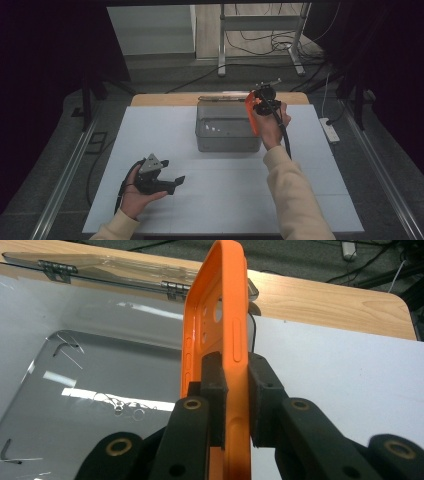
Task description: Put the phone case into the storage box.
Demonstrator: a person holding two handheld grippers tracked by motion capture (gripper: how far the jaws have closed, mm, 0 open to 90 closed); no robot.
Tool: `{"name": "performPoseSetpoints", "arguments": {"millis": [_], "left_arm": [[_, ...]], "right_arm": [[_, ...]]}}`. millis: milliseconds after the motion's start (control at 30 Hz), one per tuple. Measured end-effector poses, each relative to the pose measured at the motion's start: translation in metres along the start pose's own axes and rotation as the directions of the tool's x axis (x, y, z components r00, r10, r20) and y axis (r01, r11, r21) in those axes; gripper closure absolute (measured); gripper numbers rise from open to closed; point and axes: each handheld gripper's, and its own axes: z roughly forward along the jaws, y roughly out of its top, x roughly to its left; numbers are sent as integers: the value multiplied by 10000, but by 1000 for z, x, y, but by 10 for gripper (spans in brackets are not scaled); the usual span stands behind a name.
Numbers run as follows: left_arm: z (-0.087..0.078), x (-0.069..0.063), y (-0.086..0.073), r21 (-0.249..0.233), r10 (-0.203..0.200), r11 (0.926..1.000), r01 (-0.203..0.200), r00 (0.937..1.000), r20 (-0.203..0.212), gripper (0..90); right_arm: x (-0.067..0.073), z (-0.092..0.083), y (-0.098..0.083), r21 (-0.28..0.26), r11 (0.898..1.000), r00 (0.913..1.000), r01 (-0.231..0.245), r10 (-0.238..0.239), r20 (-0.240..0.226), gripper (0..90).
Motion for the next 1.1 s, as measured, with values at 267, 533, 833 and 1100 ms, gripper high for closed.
{"name": "performPoseSetpoints", "arguments": {"millis": [267,533,833,1100], "left_arm": [[0,0,0,29,3,10000,-3,10000,15,155],[1,0,0,41,26,10000,-26,10000,44,157],[1,1,0,59,28,10000,-28,10000,38,156],[0,0,0,-22,105,9999,-105,9999,113,155]], "right_arm": [[0,5,-1,88,10000,10000,-22,22,69,799],[1,9,-2,194,9998,10000,-31,29,88,799],[6,12,-3,256,9997,10000,39,-39,10,799],[9,18,-5,362,9993,10000,26,-27,27,799]]}}
